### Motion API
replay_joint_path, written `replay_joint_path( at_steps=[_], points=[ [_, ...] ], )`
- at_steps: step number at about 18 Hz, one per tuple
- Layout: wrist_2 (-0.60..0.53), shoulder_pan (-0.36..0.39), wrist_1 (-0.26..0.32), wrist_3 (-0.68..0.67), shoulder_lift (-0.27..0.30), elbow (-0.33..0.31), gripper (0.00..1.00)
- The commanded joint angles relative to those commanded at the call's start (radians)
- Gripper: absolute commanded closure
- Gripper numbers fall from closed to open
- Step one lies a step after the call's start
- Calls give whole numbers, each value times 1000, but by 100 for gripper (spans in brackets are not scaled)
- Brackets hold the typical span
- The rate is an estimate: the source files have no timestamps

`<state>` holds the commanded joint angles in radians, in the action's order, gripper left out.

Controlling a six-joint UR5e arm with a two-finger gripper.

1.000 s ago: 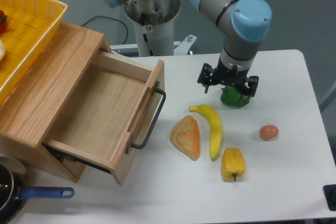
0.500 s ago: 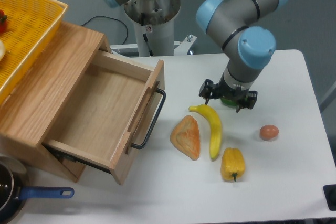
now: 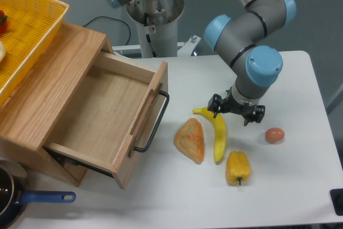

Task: Pick up the banana
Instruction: 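Move the open gripper over the yellow banana's stem end, then lower the gripper around the banana and close on it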

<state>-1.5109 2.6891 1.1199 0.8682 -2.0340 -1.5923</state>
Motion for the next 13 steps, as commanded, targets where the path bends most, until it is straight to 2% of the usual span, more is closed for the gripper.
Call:
replay_joint_path(
  at_steps=[4, 13],
  points=[
    [-11, 0, -40, 0, -20, 0, 0],
    [-46, -5, -51, -2, -57, -17, 0]
  ],
)
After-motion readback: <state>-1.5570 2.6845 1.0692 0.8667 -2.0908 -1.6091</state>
